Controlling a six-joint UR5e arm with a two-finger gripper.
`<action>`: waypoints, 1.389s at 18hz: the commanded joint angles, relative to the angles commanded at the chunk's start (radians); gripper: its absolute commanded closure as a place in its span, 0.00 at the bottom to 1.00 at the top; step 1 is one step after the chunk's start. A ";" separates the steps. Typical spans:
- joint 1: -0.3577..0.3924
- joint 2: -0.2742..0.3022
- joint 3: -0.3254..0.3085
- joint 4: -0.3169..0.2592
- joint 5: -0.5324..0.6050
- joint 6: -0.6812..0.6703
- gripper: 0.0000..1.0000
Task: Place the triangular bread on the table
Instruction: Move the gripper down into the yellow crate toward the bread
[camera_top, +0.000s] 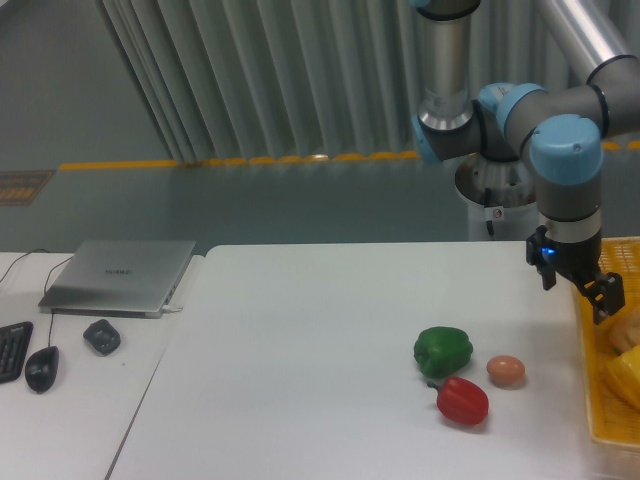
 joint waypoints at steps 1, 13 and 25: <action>0.002 0.000 -0.003 0.003 0.002 0.006 0.00; 0.089 0.000 -0.035 0.006 -0.002 0.034 0.00; 0.161 -0.014 -0.098 0.006 0.089 0.242 0.00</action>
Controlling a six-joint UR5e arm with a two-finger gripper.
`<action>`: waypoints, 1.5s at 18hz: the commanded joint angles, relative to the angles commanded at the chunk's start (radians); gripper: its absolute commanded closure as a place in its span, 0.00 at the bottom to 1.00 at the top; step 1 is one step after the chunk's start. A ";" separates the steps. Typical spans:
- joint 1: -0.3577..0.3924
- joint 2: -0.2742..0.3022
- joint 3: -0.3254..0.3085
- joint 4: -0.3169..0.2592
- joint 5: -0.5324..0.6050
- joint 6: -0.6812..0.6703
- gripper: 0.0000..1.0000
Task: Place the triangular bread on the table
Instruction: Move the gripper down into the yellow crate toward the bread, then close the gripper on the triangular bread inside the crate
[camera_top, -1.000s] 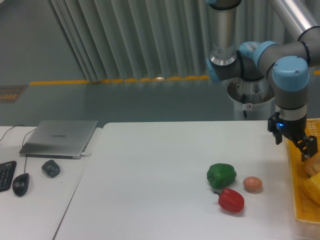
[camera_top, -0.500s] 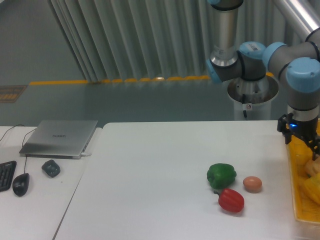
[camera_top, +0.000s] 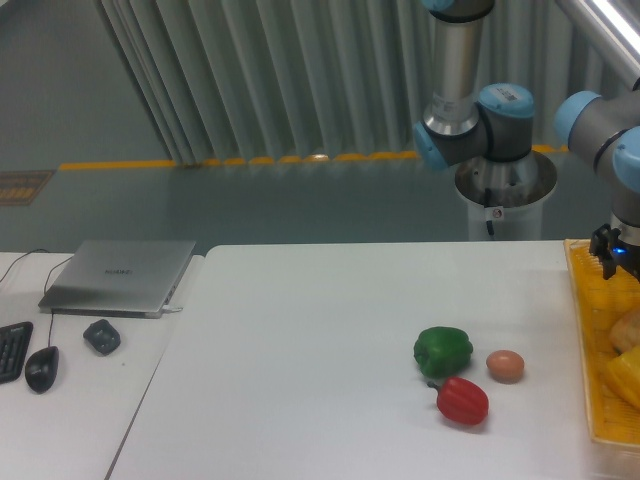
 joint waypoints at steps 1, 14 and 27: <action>0.000 -0.003 0.000 0.002 0.000 0.000 0.00; 0.011 -0.072 0.011 0.106 -0.005 -0.064 0.00; 0.003 -0.114 0.002 0.127 -0.005 -0.103 0.12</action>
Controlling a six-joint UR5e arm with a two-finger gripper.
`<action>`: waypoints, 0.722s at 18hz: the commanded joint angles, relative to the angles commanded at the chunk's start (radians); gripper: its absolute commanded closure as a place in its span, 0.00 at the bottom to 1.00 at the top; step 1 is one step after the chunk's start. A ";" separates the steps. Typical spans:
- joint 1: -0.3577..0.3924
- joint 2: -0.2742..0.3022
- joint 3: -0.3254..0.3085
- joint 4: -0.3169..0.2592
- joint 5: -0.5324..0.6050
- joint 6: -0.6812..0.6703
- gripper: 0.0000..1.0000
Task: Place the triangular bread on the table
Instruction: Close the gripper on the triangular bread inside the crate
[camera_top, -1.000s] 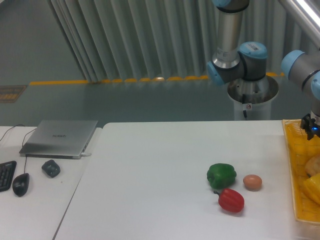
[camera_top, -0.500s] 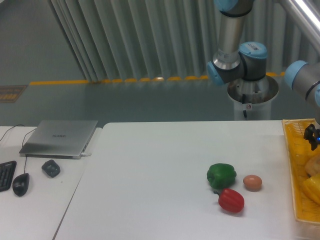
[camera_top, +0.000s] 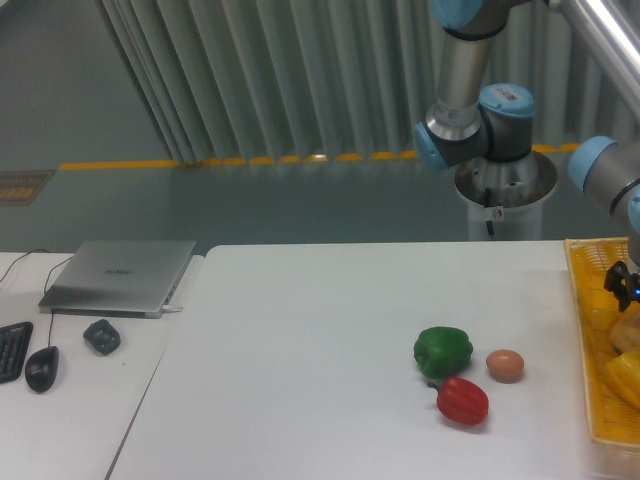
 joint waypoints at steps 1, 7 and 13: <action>0.000 0.000 -0.002 0.000 0.002 0.000 0.21; -0.003 0.005 0.008 -0.008 0.002 0.003 0.87; 0.003 0.011 0.043 -0.061 -0.002 0.002 0.94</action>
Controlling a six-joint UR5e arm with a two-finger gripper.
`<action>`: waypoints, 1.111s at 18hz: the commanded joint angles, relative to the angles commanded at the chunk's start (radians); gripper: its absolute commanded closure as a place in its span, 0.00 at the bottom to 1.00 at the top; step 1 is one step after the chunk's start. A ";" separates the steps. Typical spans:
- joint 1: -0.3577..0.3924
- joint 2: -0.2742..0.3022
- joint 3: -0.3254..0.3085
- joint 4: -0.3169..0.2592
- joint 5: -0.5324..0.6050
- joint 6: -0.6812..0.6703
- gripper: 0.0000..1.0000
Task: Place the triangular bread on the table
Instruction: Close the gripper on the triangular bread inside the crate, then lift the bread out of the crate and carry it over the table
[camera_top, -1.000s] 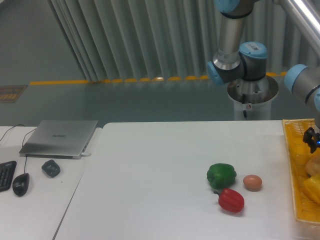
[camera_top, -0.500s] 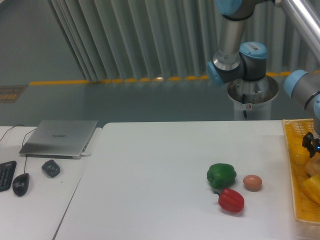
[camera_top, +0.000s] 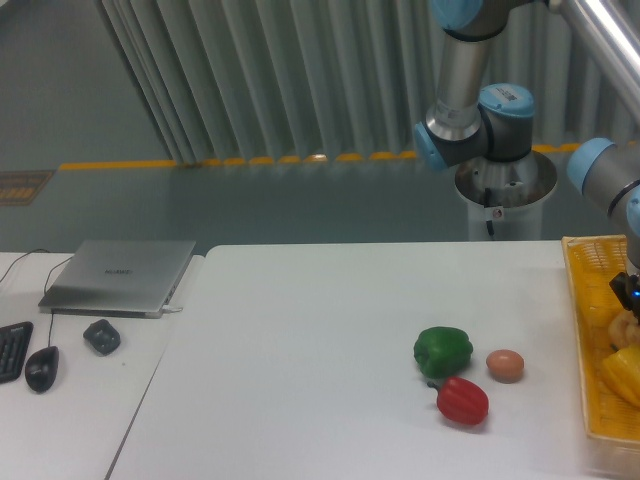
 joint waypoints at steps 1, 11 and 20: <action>0.002 0.002 0.026 -0.041 -0.003 0.000 0.94; 0.041 0.121 0.118 -0.308 -0.233 -0.002 0.96; -0.055 0.164 0.138 -0.303 -0.405 -0.280 0.96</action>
